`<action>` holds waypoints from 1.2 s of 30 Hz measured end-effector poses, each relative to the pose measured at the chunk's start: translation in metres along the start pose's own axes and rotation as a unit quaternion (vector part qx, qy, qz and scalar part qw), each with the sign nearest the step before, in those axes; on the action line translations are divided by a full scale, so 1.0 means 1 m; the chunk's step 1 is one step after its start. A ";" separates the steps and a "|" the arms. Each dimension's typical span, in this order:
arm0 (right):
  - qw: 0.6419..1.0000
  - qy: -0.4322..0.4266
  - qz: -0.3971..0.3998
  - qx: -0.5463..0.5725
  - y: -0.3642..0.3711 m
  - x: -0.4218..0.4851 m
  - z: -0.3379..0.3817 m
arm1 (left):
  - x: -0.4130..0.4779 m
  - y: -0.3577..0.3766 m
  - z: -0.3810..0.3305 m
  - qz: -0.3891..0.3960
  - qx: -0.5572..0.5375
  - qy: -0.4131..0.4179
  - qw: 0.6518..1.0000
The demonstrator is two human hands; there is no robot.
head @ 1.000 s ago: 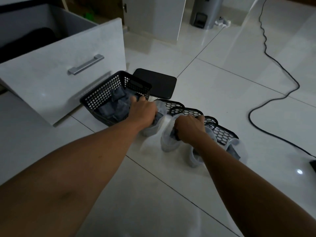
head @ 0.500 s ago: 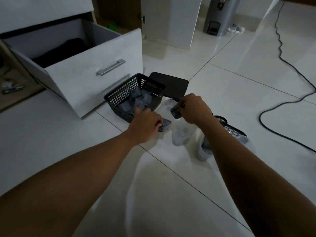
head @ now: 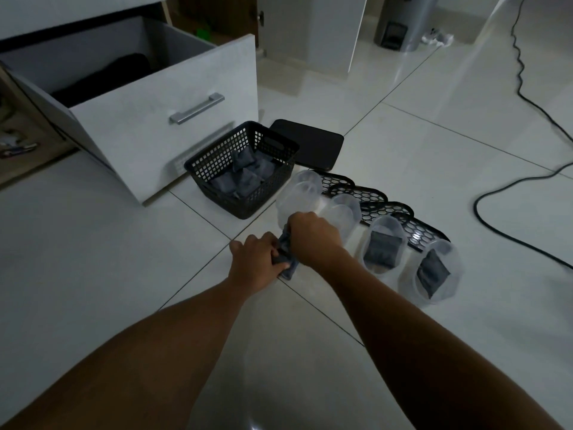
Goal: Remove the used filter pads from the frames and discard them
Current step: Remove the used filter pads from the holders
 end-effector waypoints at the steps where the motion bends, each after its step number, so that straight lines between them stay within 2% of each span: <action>1: 1.000 0.000 0.007 -0.011 0.005 -0.002 0.004 | 0.000 0.000 0.003 -0.003 -0.005 -0.013 1.000; 5: 0.997 -0.014 0.070 -0.025 0.028 -0.006 0.013 | -0.001 -0.003 0.011 0.003 -0.032 -0.029 0.999; 9: 0.992 -0.016 0.126 0.018 0.036 -0.008 0.015 | -0.007 -0.004 0.007 0.006 0.044 0.063 0.997; 14: 0.990 0.000 0.071 0.120 0.016 -0.001 -0.010 | 0.000 -0.018 -0.018 -0.046 -0.039 0.115 0.991; 16: 0.987 0.027 0.043 0.150 -0.002 -0.006 -0.037 | 0.014 -0.026 -0.044 -0.093 -0.057 0.119 0.987; 18: 0.984 0.075 0.016 0.161 -0.023 -0.017 -0.072 | 0.029 -0.029 -0.082 -0.105 -0.056 0.143 0.983; 22: 0.971 0.190 -0.032 0.143 -0.048 -0.054 -0.158 | 0.048 -0.018 -0.165 -0.013 0.024 0.243 0.970; 27: 0.940 0.305 -0.099 0.120 -0.052 -0.104 -0.226 | 0.053 0.010 -0.220 0.106 0.173 0.277 0.939; 31: 0.941 0.322 -0.041 0.091 -0.036 -0.119 -0.232 | 0.045 0.027 -0.231 0.109 0.201 0.286 0.930; 36: 0.948 0.318 0.021 0.022 -0.030 -0.112 -0.219 | 0.045 0.042 -0.230 0.123 0.253 0.241 0.929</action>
Point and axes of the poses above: each hand's wrist, its own x-axis towards the middle knuckle, its own y-axis out of the palm, z = x × y, the point moved 6 cm from there along x, towards the middle knuckle, and after that the axes turned 4 degrees about -y, right-handed, at the moved point
